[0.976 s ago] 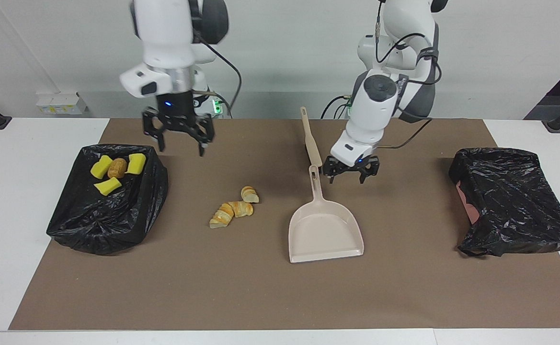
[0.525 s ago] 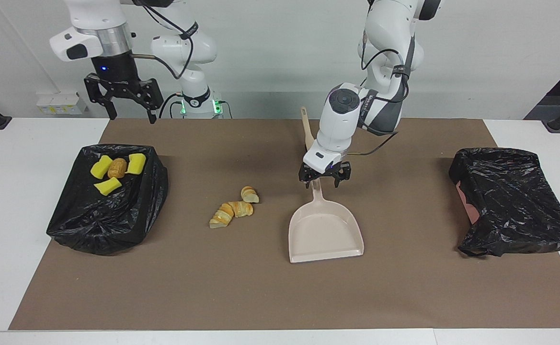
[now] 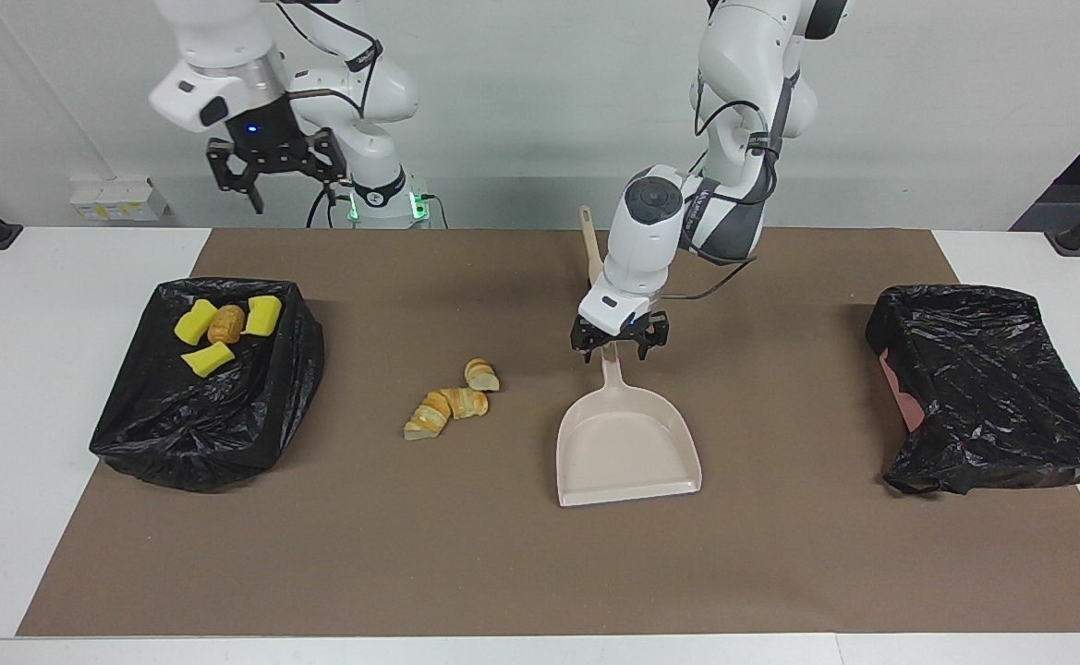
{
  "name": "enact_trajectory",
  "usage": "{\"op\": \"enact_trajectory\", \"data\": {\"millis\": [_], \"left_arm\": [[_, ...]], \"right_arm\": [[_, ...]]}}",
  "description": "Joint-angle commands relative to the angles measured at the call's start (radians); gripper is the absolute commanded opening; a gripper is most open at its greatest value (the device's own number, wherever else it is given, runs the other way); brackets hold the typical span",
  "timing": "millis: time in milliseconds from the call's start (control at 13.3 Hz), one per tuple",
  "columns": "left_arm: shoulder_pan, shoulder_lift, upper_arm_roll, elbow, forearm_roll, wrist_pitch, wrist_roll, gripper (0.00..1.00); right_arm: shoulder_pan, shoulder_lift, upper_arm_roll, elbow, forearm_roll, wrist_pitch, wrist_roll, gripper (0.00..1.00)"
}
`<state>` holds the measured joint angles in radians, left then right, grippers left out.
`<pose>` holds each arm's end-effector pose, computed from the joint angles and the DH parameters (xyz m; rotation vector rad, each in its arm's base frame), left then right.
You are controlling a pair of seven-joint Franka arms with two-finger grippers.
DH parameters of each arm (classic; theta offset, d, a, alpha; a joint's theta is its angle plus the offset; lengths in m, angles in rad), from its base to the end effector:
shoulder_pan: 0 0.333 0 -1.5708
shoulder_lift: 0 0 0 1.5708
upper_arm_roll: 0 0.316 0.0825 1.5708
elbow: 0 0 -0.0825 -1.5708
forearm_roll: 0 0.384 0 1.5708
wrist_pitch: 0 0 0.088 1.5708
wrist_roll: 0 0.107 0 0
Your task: Sweep and dump trash in bin
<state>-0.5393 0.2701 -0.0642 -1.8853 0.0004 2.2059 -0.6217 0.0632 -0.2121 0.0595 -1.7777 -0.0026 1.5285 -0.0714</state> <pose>0.5140 -0.3518 0.3703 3.0980 0.0321 0.0498 0.4778 0.0618 0.6334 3.1106 0.3003 -0.0579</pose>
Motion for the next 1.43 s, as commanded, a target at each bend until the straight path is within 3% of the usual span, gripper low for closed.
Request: {"op": "enact_trajectory", "data": {"millis": [0,150,225,375,450,750,901,1201,1351], "left_arm": [[-0.016,-0.022,0.014,-0.043,0.023,0.029,-0.035,0.96],[-0.016,-0.028,0.012,-0.061,0.023,0.038,-0.035,0.87],[-0.016,-0.028,0.012,-0.063,0.023,0.038,-0.035,0.74],[-0.014,-0.028,0.012,-0.069,0.023,0.041,-0.018,0.32],[-0.014,-0.028,0.012,-0.07,0.023,0.04,-0.016,0.03],[0.004,-0.026,0.017,-0.051,0.024,0.024,0.022,0.0],[0.057,-0.046,0.021,-0.037,0.024,0.011,0.13,0.0],[0.157,-0.086,0.021,-0.006,0.024,-0.031,0.405,0.0],[0.198,-0.086,0.021,0.02,0.024,-0.072,0.553,0.0]], "right_arm": [[0.001,-0.098,0.052,-0.182,0.038,0.071,-0.028,1.0],[0.003,-0.14,0.097,-0.288,0.068,0.131,-0.027,1.0],[0.001,-0.16,0.115,-0.334,0.082,0.16,-0.025,1.0],[0.004,-0.171,0.131,-0.385,0.095,0.182,-0.007,1.0],[0.006,-0.17,0.137,-0.394,0.096,0.2,0.013,1.0],[0.015,-0.167,0.137,-0.394,0.136,0.205,0.027,1.0],[0.017,-0.167,0.143,-0.396,0.138,0.203,0.057,1.0],[0.017,-0.155,0.281,-0.422,0.176,0.242,0.143,1.0],[0.018,-0.098,0.397,-0.43,0.185,0.315,0.243,1.0]]}}
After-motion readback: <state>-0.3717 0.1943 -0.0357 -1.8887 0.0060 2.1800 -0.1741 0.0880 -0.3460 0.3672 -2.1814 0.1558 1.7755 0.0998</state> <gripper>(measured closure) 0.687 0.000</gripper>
